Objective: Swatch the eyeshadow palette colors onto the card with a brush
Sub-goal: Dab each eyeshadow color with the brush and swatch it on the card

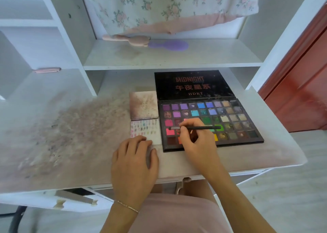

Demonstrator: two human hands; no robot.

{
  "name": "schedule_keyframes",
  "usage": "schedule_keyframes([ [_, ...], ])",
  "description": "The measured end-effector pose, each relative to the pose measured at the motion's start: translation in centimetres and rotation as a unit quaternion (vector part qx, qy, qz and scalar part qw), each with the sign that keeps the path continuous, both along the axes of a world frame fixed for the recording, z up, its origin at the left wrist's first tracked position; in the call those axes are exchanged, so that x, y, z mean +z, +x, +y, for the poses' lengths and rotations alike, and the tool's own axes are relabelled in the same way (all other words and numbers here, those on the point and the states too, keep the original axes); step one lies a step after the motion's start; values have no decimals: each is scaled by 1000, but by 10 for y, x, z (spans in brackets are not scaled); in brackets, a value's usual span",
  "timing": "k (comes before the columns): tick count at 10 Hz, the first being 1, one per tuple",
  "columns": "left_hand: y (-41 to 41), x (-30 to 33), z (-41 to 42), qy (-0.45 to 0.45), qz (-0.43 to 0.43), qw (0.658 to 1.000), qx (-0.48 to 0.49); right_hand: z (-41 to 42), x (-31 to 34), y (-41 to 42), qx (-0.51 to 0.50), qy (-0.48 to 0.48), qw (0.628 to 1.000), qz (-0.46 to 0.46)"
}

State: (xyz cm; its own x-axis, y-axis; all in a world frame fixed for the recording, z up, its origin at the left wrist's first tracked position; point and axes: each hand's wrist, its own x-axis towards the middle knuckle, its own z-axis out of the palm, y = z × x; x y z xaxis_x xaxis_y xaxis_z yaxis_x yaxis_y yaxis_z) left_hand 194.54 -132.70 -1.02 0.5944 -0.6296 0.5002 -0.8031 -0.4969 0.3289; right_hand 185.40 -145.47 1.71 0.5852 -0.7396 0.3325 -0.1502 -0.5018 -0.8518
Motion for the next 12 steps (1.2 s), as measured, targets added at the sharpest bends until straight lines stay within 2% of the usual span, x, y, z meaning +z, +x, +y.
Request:
schedule_keyframes([
  [5, 0, 2, 1, 17, 13, 1000, -8, 6, -5, 21, 19, -16, 997, 77],
  [12, 0, 2, 0, 21, 14, 1000, -8, 7, -3, 22, 15, -7, 996, 92],
])
